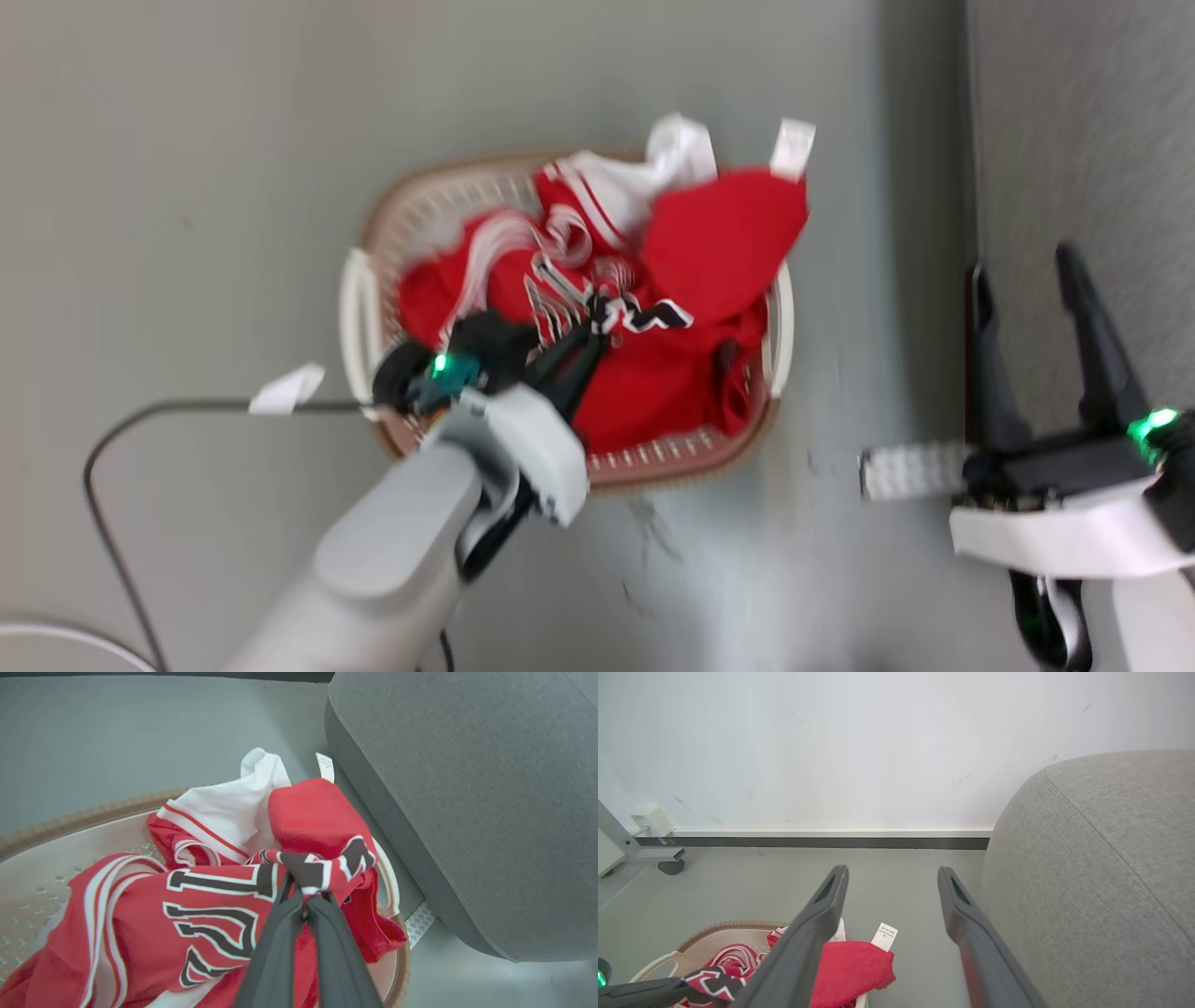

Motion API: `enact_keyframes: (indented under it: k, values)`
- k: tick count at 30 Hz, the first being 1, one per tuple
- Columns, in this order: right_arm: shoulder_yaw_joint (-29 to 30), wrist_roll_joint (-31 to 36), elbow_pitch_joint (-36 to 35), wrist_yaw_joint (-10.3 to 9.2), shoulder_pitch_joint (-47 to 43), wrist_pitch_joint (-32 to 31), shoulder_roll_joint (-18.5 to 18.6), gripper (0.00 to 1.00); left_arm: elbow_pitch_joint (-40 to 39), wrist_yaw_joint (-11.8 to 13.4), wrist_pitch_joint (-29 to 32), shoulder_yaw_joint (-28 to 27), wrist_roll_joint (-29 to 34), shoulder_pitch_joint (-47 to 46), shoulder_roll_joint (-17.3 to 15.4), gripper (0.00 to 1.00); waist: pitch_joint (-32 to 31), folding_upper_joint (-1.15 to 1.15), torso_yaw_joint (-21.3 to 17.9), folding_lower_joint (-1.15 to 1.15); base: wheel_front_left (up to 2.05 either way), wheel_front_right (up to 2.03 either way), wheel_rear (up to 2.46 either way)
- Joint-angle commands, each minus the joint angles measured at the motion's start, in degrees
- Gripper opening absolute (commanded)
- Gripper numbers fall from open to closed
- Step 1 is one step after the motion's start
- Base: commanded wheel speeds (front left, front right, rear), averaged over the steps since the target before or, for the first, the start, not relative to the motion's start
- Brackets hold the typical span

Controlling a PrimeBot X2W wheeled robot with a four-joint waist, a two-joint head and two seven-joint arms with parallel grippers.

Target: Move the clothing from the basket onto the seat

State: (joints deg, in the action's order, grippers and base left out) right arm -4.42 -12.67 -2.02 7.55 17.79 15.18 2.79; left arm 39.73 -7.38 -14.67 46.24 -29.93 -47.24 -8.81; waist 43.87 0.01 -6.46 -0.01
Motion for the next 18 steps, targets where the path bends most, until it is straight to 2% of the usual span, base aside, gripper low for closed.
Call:
enact_keyframes:
  k: [1,10,18]
  values:
    - [0.30,0.48,0.60,-0.12,-1.66,-0.04,0.20,1.00,-1.47,-0.11,-0.16,0.29,-1.32,2.17,-0.98,0.00,-9.73,-0.01,3.87,0.01,0.00,0.00,0.00]
    - [1.23,1.24,3.82,-0.12,-10.45,-0.04,0.20,1.00,-13.94,0.47,0.50,-0.58,-8.44,11.13,-5.85,0.00,-27.88,-0.01,8.73,0.01,0.00,0.00,0.00]
    - [-0.97,0.97,5.73,-0.12,-16.61,-0.04,0.20,1.00,-24.26,5.17,4.51,-1.99,-11.04,16.16,-8.43,0.00,-39.42,-0.01,9.62,0.01,0.00,0.00,0.00]
